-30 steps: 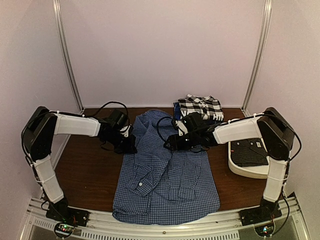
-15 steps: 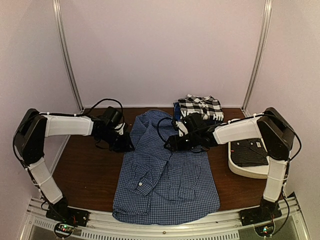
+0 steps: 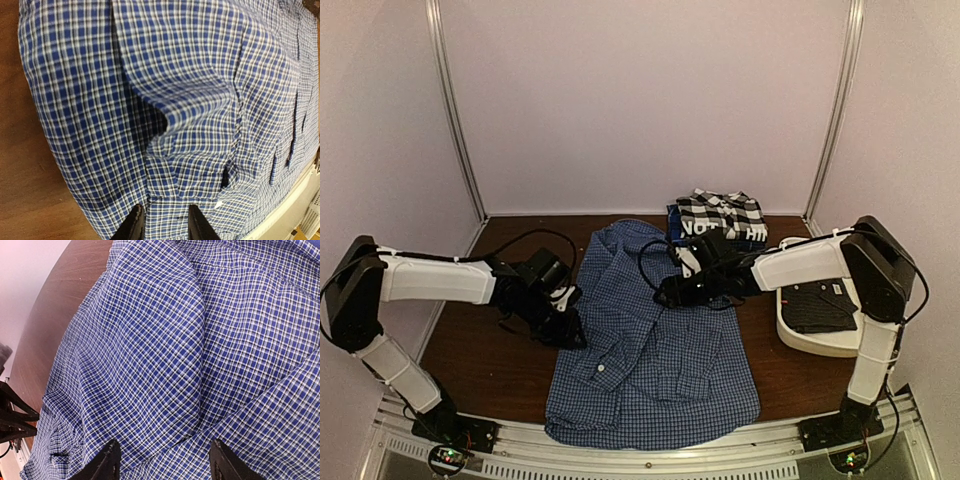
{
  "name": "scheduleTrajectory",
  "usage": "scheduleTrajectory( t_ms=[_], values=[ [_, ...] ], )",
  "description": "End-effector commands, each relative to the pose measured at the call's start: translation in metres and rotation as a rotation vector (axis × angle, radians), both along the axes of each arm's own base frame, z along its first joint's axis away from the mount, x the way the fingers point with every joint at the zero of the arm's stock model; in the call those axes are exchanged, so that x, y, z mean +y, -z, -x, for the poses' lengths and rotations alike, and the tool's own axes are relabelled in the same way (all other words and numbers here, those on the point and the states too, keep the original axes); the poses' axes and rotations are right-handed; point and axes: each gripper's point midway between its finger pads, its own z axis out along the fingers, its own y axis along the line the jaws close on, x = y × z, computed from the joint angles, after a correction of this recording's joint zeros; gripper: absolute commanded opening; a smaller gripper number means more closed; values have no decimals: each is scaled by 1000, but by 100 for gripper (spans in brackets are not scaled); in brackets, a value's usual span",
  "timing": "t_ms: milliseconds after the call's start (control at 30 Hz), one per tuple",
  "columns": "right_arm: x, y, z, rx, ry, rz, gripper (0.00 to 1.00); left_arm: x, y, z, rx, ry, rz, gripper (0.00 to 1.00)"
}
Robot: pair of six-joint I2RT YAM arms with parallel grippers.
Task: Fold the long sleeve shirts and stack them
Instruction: Adjust the sleeve of the 1/3-folded shirt.
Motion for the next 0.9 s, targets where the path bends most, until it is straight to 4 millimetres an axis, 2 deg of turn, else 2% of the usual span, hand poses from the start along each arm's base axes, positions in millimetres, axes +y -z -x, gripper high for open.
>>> scheduleTrajectory(
  t_ms=[0, 300, 433, 600, 667, 867],
  values=[
    [-7, -16, 0, -39, 13, -2, 61, 2, 8, 12, 18, -10, -23, 32],
    [-7, -14, 2, -32, 11, -5, 61, 9, 26, 50, 110, 18, -25, 32],
    [-5, -15, 2, -32, 11, -14, 62, 10, 29, 54, 119, 25, -30, 35],
    [-5, -15, 2, -31, 11, -15, 62, -3, 24, 55, 124, 48, 12, 32],
    [-5, -14, 2, -31, 12, -12, 62, -5, 23, 57, 130, 54, 18, 28],
    [-5, -13, 1, -28, 14, -13, 62, -3, 15, 59, 134, 41, 18, 6]
  ],
)
